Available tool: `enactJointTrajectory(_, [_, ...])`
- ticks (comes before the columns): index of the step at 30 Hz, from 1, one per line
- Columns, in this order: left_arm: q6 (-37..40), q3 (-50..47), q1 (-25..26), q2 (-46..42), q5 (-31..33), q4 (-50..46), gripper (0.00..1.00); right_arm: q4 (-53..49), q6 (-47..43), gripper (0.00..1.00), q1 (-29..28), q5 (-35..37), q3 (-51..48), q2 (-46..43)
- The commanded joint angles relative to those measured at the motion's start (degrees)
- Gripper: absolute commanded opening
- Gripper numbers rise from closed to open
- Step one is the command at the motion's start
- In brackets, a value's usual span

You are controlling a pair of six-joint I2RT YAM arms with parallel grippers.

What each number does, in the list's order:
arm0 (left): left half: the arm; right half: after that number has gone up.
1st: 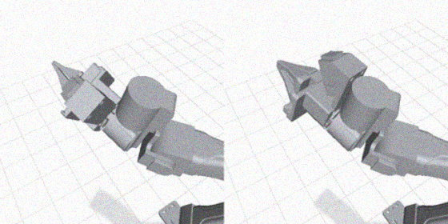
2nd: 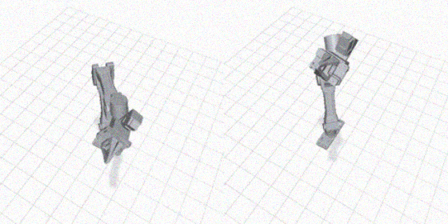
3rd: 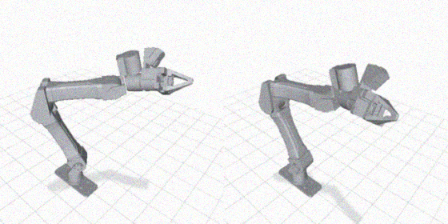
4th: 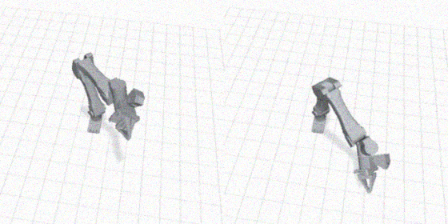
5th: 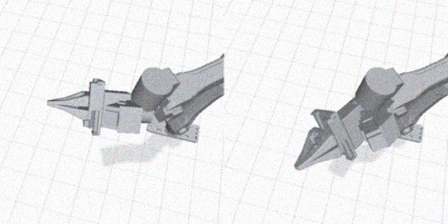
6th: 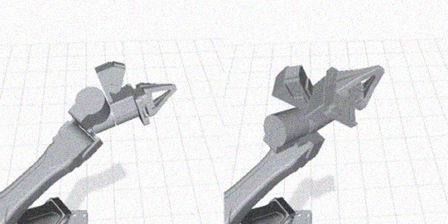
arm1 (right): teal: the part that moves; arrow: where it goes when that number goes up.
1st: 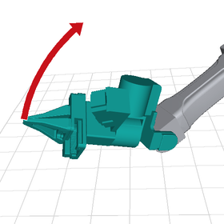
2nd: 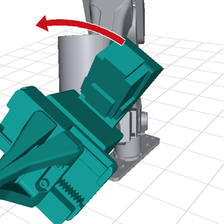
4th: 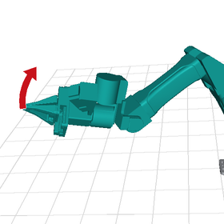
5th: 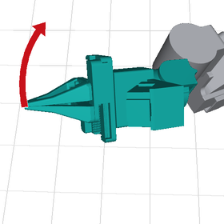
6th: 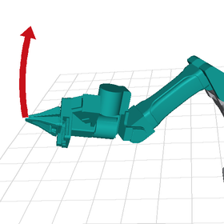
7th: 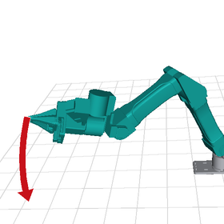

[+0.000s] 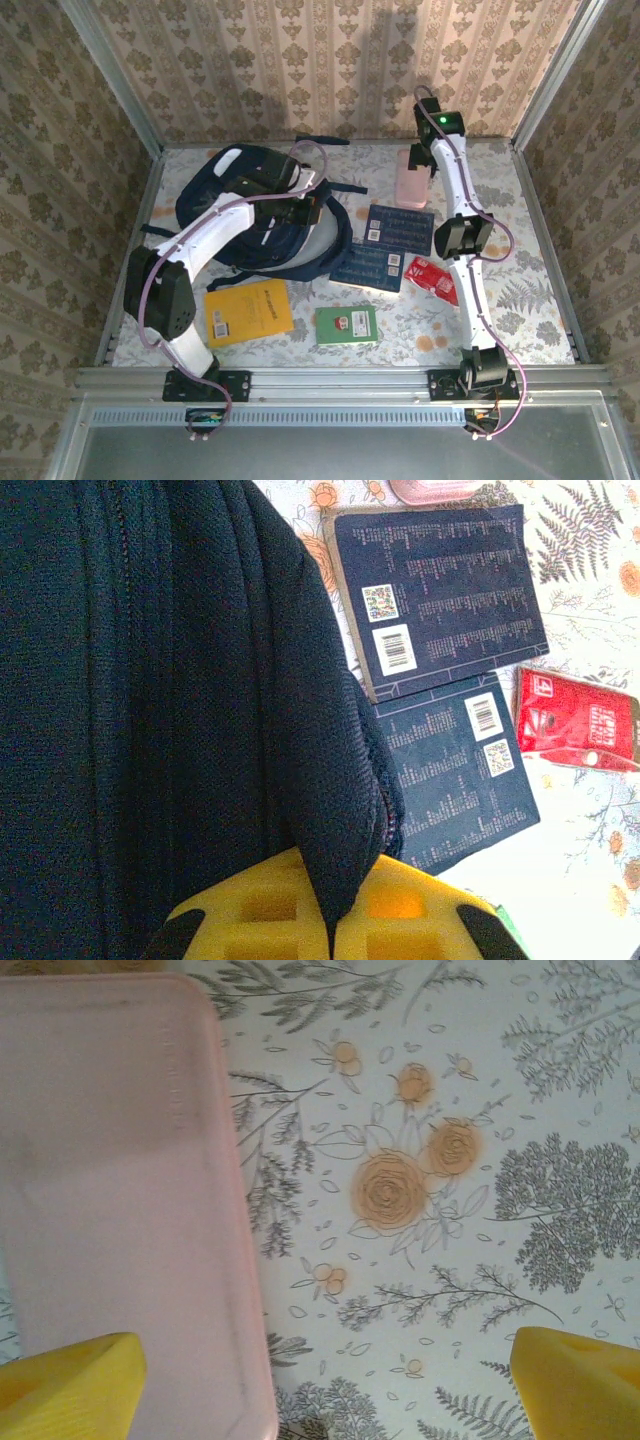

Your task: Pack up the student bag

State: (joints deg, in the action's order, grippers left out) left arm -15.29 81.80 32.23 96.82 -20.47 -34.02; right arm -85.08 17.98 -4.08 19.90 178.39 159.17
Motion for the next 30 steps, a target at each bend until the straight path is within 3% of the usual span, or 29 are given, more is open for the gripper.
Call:
enactJointTrajectory(1, [-1.3,0.4,-0.3,-0.6,-4.4,3.1,0.05,-1.3,-0.7,1.0,0.4,-7.6,4.0,0.5])
enactJointTrajectory(7, [-1.5,0.3,-0.5,-0.6,-4.9,3.2,0.06,0.1,-0.9,1.0,-0.4,-13.9,2.9,2.5])
enactJointTrajectory(30, [-1.8,0.3,-0.7,0.0,-5.6,3.5,0.05,1.1,0.0,1.0,-3.1,-13.2,0.2,8.8])
